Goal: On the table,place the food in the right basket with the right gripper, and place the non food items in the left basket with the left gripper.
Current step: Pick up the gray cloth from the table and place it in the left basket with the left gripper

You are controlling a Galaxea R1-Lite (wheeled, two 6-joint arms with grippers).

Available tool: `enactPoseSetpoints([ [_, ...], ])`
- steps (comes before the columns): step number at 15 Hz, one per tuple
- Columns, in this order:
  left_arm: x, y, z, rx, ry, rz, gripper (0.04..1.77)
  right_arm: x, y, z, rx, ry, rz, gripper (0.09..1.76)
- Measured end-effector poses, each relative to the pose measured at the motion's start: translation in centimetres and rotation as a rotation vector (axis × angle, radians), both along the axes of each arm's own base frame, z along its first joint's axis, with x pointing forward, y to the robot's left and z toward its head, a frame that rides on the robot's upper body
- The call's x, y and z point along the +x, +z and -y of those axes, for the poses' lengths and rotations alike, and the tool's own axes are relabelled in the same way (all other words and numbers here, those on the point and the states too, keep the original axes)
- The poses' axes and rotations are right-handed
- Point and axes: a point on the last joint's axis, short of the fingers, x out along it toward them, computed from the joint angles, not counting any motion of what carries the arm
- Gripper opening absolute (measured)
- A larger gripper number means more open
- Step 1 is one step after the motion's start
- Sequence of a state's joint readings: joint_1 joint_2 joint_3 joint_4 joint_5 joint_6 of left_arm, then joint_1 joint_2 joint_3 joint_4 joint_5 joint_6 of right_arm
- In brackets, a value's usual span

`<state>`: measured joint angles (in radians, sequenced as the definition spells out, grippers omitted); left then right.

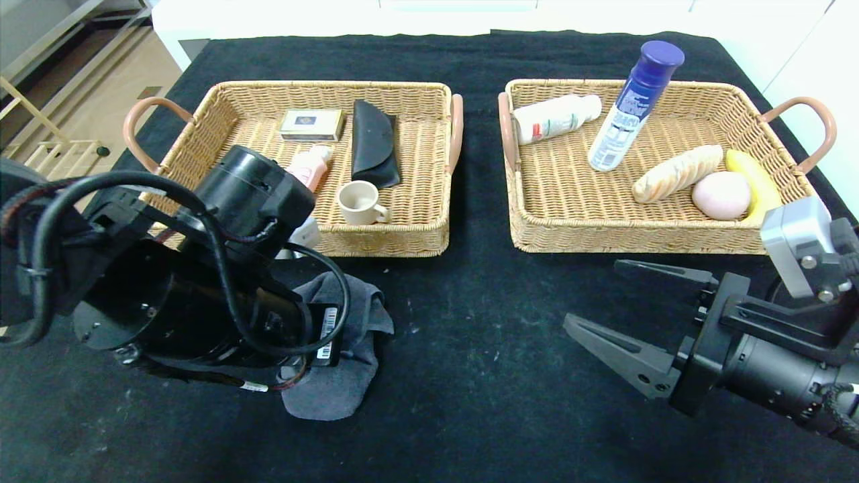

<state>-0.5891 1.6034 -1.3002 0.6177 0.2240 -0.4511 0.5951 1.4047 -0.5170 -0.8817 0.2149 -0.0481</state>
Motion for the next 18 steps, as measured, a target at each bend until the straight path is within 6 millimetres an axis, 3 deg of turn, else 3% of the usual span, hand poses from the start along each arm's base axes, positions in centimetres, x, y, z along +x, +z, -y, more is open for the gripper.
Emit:
enactPoseSetpoints([
  [6, -5.5, 4.9, -2.8, -0.068, -0.058, 0.139, 0.19, 0.2, -0.2, -0.1, -0.005, 0.001, -0.008, 1.71],
  [9, -7.0, 6.6, -3.9, -0.09, -0.084, 0.232, 0.19, 0.2, -0.4, -0.2, -0.009, 0.001, -0.011, 1.71],
  [13, -5.7, 8.4, -4.3, -0.093, -0.101, 0.401, 0.19, 0.3, -0.4, -0.2, -0.009, 0.001, -0.011, 1.71],
  [18, -1.0, 9.2, -4.1, -0.086, -0.064, 0.532, 0.19, 0.3, -0.3, -0.2, -0.008, 0.001, -0.009, 1.71],
])
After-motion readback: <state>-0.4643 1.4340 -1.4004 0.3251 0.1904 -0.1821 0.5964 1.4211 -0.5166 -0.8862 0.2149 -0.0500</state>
